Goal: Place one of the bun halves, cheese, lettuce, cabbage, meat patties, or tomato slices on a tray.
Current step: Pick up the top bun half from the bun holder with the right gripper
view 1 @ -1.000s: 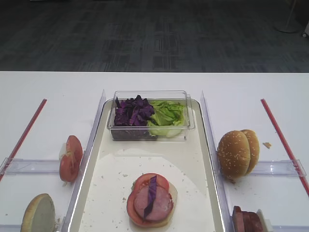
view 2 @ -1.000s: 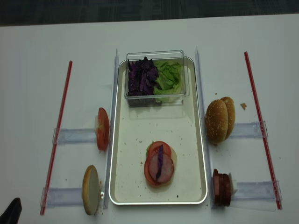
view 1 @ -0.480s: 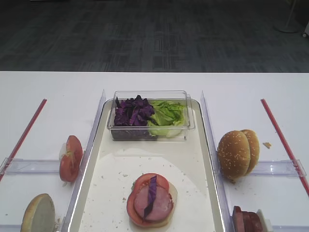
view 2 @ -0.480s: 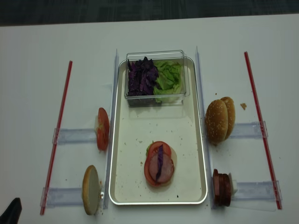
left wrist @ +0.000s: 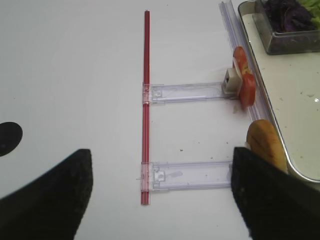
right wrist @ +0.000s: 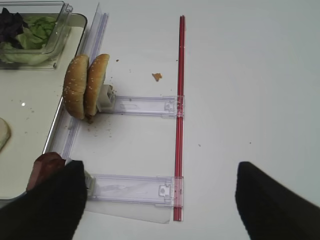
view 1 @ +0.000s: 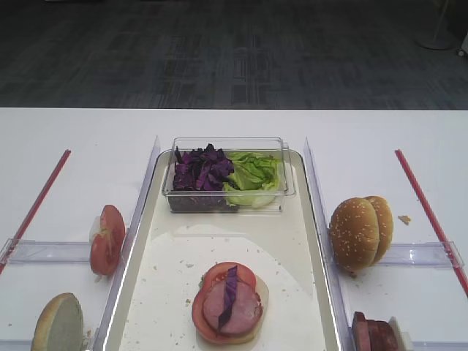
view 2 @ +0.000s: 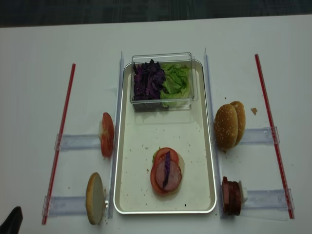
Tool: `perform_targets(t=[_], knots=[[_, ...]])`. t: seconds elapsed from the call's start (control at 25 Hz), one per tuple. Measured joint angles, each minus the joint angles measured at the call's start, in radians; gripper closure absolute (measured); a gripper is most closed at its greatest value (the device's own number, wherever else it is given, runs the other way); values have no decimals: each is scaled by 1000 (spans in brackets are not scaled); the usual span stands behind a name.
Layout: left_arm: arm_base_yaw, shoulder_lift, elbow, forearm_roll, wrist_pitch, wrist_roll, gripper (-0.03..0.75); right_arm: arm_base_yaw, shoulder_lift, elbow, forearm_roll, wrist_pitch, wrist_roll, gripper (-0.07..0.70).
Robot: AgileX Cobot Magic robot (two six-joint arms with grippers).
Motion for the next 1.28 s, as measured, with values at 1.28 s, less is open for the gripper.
perform_targets(t=[1.28], knots=[[0,0,0,0,0,0,190,0,264,-52,-3,134,11,8]])
